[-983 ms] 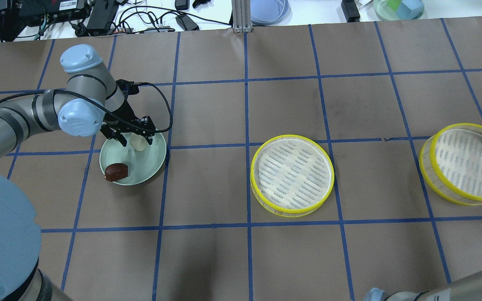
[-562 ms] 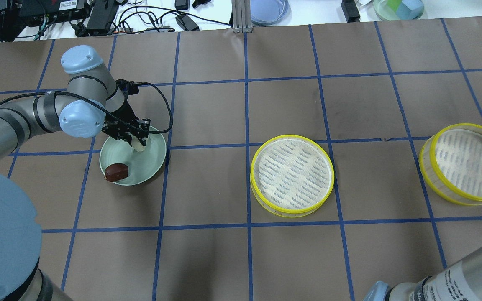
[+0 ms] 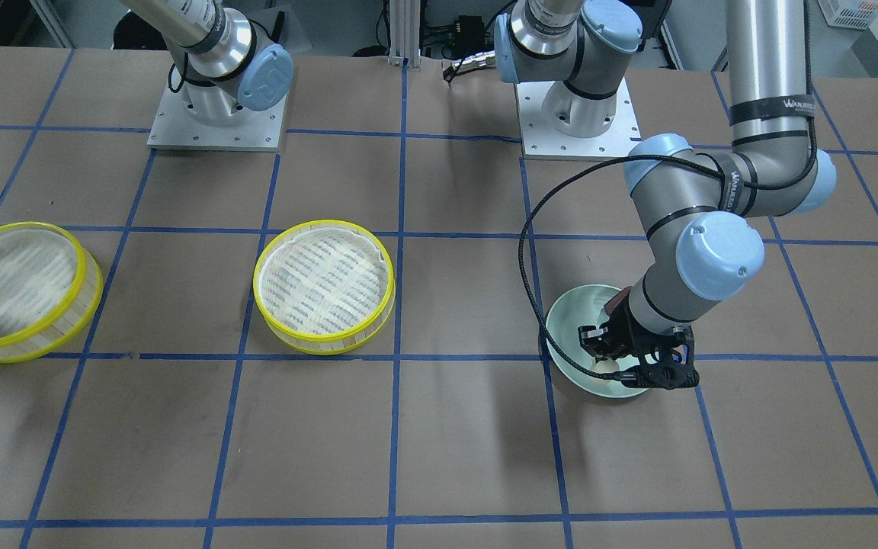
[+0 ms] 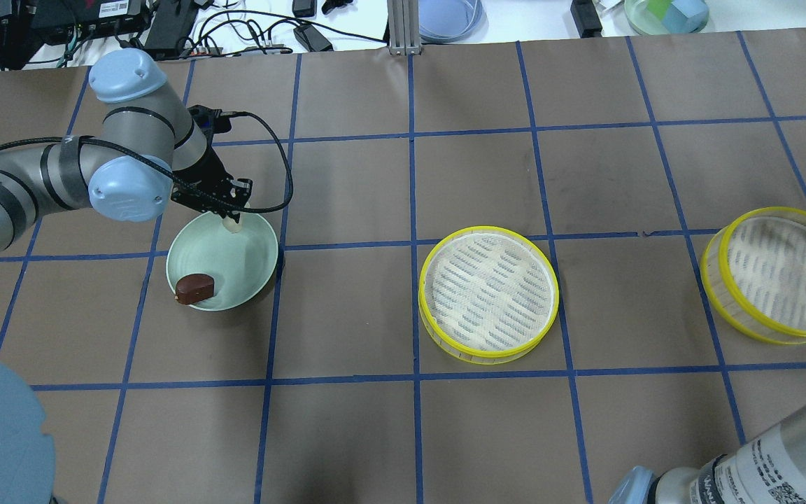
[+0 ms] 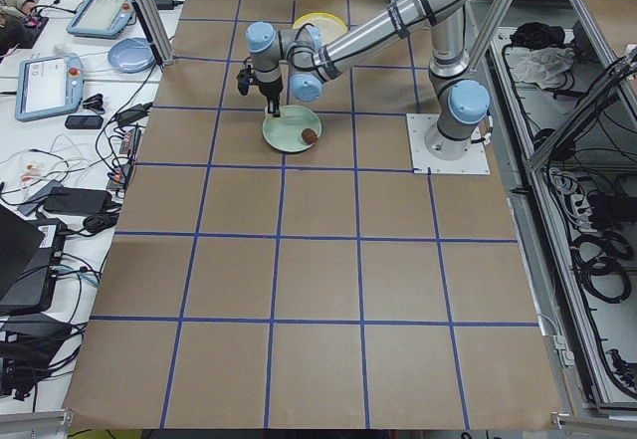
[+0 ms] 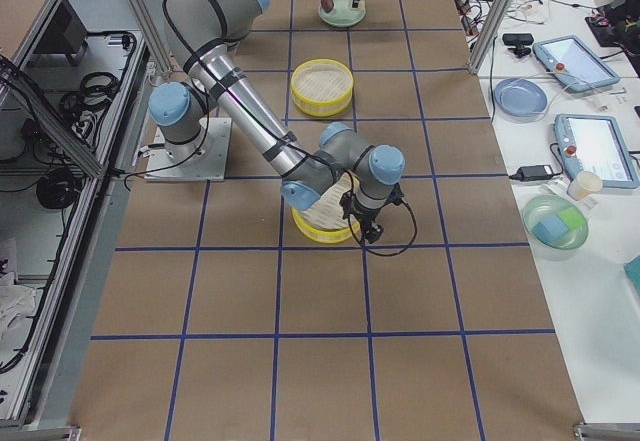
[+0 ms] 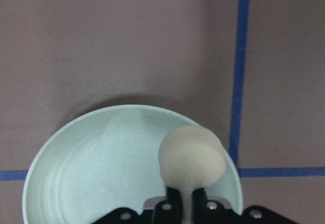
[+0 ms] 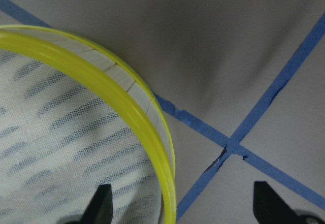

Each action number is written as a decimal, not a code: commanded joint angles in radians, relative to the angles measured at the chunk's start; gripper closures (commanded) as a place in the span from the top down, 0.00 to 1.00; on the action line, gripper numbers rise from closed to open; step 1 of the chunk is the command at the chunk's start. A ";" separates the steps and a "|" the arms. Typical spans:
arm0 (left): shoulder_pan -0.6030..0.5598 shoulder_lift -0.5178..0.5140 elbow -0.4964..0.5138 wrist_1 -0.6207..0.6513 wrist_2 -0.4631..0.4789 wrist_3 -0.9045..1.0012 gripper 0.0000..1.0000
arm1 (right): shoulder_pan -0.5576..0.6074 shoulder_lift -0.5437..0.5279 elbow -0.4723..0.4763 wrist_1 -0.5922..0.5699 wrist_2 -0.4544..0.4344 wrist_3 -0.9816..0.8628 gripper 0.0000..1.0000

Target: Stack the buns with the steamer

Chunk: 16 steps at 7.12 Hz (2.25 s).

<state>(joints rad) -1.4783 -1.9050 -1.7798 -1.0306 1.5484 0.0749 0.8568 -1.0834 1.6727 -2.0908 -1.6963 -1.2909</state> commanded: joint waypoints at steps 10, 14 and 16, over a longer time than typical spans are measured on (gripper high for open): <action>-0.667 -0.083 0.079 0.076 0.002 -0.908 0.18 | 0.039 -0.170 -0.001 0.135 -0.013 0.079 0.00; -0.691 -0.101 0.077 0.090 -0.016 -0.984 1.00 | 0.287 -0.263 0.001 0.321 0.003 0.419 0.00; -0.691 -0.091 0.080 0.092 -0.005 -0.978 1.00 | 0.373 -0.283 0.002 0.333 0.001 0.533 0.00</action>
<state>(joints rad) -2.1684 -2.0018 -1.7008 -0.9395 1.5378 -0.9047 1.1787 -1.3564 1.6738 -1.7672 -1.6952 -0.8218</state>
